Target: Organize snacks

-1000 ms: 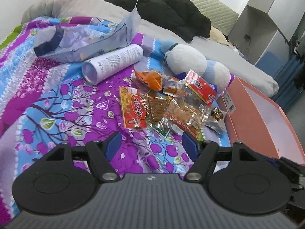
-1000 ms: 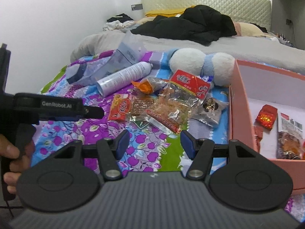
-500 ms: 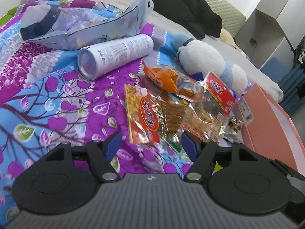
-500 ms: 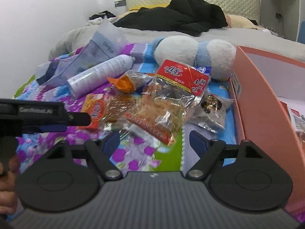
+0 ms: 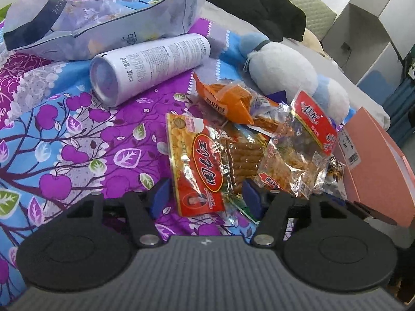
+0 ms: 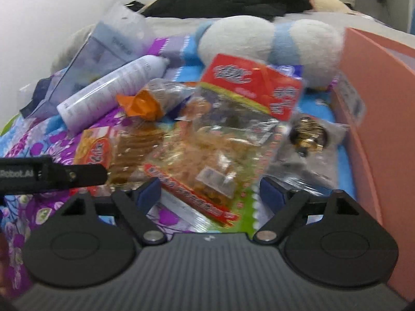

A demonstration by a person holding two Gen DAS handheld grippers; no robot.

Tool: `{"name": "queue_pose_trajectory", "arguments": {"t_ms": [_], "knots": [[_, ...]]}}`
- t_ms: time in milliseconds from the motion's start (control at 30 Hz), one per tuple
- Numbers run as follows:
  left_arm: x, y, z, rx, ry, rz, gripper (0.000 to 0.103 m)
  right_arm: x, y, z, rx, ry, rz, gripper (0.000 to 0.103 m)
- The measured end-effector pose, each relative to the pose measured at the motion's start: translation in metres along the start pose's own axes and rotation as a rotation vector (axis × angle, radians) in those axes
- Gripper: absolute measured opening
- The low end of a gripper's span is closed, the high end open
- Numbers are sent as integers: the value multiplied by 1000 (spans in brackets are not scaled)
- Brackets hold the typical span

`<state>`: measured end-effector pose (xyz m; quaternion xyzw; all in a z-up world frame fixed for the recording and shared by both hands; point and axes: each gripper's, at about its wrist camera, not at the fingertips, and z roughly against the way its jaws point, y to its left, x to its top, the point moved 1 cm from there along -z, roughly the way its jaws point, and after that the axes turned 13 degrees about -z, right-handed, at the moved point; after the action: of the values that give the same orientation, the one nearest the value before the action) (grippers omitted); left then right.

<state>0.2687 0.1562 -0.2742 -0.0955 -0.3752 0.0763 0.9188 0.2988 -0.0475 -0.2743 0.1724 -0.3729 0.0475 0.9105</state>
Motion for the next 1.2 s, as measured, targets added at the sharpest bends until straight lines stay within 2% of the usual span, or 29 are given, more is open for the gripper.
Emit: {"name": "queue_pose_trajectory", "arguments": {"t_ms": [67,133,167,200,300,500,633,667,700,1100,1200], "knots": [[0,-2,-1,0,0,-12,65,-2,4,-3,-5,-5,25,85],[1,-5,-3,17,5,-29,58,-3,5,-7,8,-2,19,86],[1,-6,-3,28,6,-40,52,-2,5,-6,13,-4,6,83],[0,-6,-3,37,8,-48,46,-3,5,-6,16,-7,4,74],[0,-3,0,25,5,-29,37,-1,7,-2,0,-19,21,63],[-5,0,13,1,-4,5,15,-3,6,12,-14,-25,31,53],[-10,-2,24,-8,-7,14,13,-8,4,24,-7,-22,22,48],[-12,-3,28,-8,-10,15,13,-10,4,27,-6,-22,26,36],[-13,-3,31,-9,-10,18,13,-12,4,31,-8,-22,28,35],[-35,-16,76,-17,-2,41,12,-30,5,87,52,21,-1,29],[-41,-20,88,8,22,22,12,-32,4,102,60,29,-18,28]]}}
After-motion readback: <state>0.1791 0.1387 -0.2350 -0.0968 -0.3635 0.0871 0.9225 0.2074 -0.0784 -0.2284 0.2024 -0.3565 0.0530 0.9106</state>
